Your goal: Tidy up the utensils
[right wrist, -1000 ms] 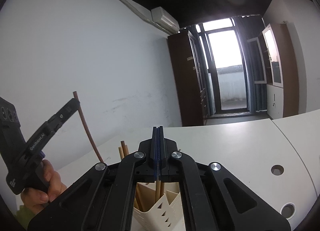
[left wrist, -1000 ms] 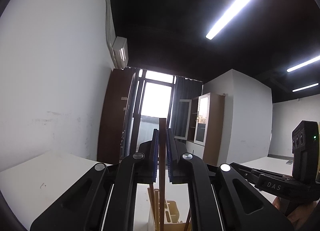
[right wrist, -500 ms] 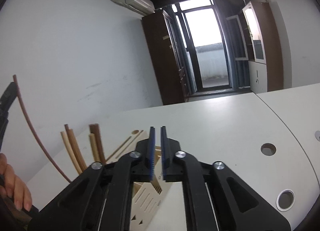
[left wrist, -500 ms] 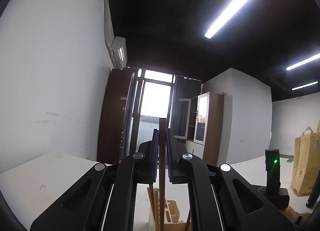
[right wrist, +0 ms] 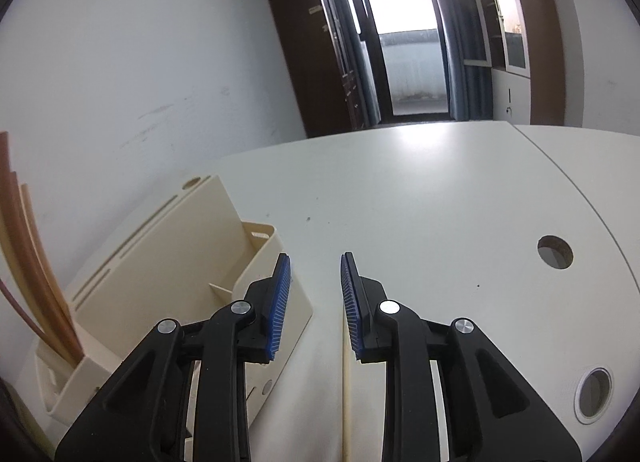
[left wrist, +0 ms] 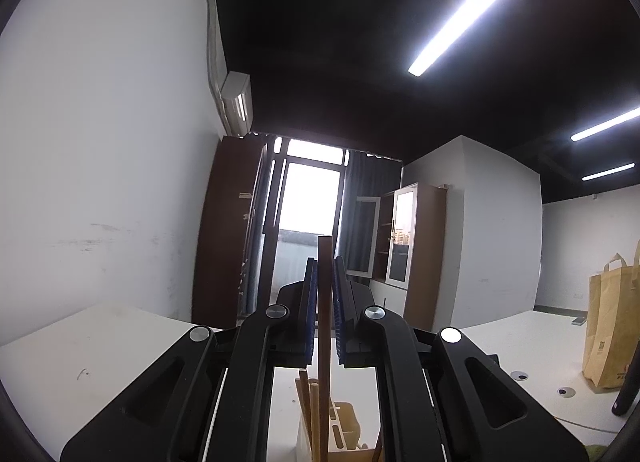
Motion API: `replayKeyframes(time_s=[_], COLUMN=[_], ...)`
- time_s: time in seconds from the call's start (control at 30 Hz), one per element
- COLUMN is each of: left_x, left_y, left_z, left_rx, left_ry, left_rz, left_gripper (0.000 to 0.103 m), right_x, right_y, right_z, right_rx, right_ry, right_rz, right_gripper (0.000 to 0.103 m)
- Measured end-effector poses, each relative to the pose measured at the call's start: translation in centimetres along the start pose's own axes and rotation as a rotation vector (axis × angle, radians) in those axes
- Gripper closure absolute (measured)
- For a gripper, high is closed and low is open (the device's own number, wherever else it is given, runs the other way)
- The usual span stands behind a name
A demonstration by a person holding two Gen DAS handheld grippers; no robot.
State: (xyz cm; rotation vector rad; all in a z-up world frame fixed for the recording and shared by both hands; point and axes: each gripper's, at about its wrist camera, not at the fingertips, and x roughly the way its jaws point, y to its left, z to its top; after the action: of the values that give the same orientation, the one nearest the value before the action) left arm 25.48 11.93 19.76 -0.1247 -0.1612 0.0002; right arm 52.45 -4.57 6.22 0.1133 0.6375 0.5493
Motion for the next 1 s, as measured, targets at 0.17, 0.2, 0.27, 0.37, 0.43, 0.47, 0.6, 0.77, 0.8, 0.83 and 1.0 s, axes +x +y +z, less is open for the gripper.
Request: replayKeyframes(time_s=[0.17,0.2,0.27,0.37,0.43,0.47,0.6,0.77,0.8,0.83,1.0], left_x=[0.2,0.4,0.5,0.7,0.8,0.8,1.0,1.1,1.1,1.1,1.3], left_y=[0.1,0.0,-0.1,-0.2,-0.2,-0.2,-0.2,-0.1,-0.1,-0.1,-0.3], left_z=[0.0,0.0,0.0,-0.1,-0.1,-0.1,-0.4,-0.3,-0.3,-0.4,-0.7], left_rx=[-0.005,-0.006,-0.009,-0.005,-0.006,-0.007,-0.006,-0.01,-0.01,-0.011,-0.011], left_ry=[0.011,0.015,0.024,0.031,0.033,0.035,0.044,0.045,0.046,0.048,0.055], left_rz=[-0.001,-0.003,-0.005,-0.004,-0.004,-0.005,-0.006,-0.007,-0.009,-0.009,-0.005], left_gripper=[0.096,0.096,0.096,0.096,0.096,0.096,0.096,0.096,0.096,0.096,0.096], right_x=[2.2,2.9,3.8,4.9,5.7,5.9,6.9,8.8,8.9,9.1,9.9], right_y=[0.1,-0.1,-0.2,-0.3,-0.2,-0.2,0.1,-0.4,-0.4,-0.3,0.1], right_z=[-0.7,-0.7,-1.0,-1.2,-1.4,-1.4,-1.6,-1.2,-1.2,-1.2,-1.4], right_rx=[-0.013,-0.014,-0.015,-0.021,-0.03,-0.035,-0.042,-0.042,-0.046,-0.053,-0.073], right_ry=[0.073,0.089,0.119,0.16,0.185,0.196,0.233,0.292,0.299,0.304,0.338], right_rz=[-0.002,-0.006,-0.01,-0.021,-0.028,-0.031,-0.036,-0.048,-0.053,-0.058,-0.066], right_gripper=[0.077,0.077,0.077,0.077,0.077,0.077,0.077,0.077,0.077,0.077,0.082])
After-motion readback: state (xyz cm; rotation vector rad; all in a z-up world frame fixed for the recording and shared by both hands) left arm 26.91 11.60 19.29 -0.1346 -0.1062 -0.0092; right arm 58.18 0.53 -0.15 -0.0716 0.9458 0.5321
